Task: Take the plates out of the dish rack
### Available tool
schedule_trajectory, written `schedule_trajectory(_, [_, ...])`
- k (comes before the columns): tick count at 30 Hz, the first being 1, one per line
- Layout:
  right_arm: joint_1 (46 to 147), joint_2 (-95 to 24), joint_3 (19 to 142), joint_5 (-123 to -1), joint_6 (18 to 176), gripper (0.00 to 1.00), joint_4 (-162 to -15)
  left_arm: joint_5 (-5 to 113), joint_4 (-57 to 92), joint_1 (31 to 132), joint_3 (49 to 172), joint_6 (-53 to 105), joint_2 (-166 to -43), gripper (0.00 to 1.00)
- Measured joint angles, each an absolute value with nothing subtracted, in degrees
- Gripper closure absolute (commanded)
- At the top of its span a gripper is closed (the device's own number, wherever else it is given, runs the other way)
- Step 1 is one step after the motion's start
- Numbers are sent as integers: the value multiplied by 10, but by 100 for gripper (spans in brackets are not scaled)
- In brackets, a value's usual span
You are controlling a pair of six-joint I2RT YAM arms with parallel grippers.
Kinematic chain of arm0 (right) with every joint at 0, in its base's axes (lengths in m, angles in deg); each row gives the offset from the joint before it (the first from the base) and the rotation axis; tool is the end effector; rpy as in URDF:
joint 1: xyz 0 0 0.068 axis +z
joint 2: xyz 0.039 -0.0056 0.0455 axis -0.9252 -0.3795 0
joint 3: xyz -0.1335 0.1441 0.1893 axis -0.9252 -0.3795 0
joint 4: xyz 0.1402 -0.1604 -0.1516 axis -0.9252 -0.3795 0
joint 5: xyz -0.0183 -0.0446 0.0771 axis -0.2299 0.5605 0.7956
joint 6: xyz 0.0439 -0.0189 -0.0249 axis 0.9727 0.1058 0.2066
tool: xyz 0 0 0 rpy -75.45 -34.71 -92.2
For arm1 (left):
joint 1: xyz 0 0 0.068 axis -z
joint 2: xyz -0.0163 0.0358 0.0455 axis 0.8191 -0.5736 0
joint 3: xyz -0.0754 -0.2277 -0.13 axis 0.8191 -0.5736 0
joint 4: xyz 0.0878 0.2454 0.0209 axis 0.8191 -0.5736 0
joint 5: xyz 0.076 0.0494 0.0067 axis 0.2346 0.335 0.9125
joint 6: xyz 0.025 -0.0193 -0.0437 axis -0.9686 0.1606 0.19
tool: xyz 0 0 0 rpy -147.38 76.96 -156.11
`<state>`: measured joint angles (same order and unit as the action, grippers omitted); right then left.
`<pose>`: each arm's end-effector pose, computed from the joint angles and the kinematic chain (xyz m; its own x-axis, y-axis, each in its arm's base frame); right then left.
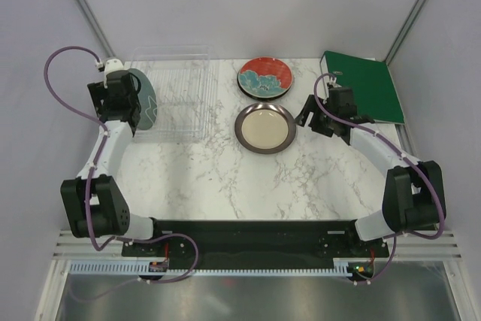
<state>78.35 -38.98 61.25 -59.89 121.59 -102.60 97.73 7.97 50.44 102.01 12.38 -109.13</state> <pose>0.3131 0.0654 0.2381 -0.7331 0.3869 -0.5594 0.0883 0.8697 0.4857 0.3165 0.0459 0.3220 -0.4162 -0.0025 -0.9093 -0.5802 0.7707 0.2635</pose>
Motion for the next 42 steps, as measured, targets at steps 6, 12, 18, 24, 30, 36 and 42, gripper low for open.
schedule_trajectory(6, [784,-388,613,-596,1216,16,-1035,948,78,492,1030,124,-1135,15])
schedule_trajectory(12, [784,-390,613,-587,1221,17,-1030,922,75,483,1059,124,-1149,16])
schedule_trajectory(18, [784,-398,608,-579,1226,17,-1017,899,67,478,1062,131,-1151,16])
schedule_trajectory(24, [784,-399,589,-573,1233,17,-1006,864,34,476,1079,150,-1152,17])
schedule_trajectory(30, [784,-400,584,-566,1233,18,-1002,845,14,473,1104,165,-1146,17])
schedule_trajectory(36, [784,-411,584,-557,1234,17,-989,821,-15,464,1150,177,-1156,19])
schedule_trajectory(42, [784,-413,577,-553,1236,17,-981,780,-21,463,1147,197,-1156,19])
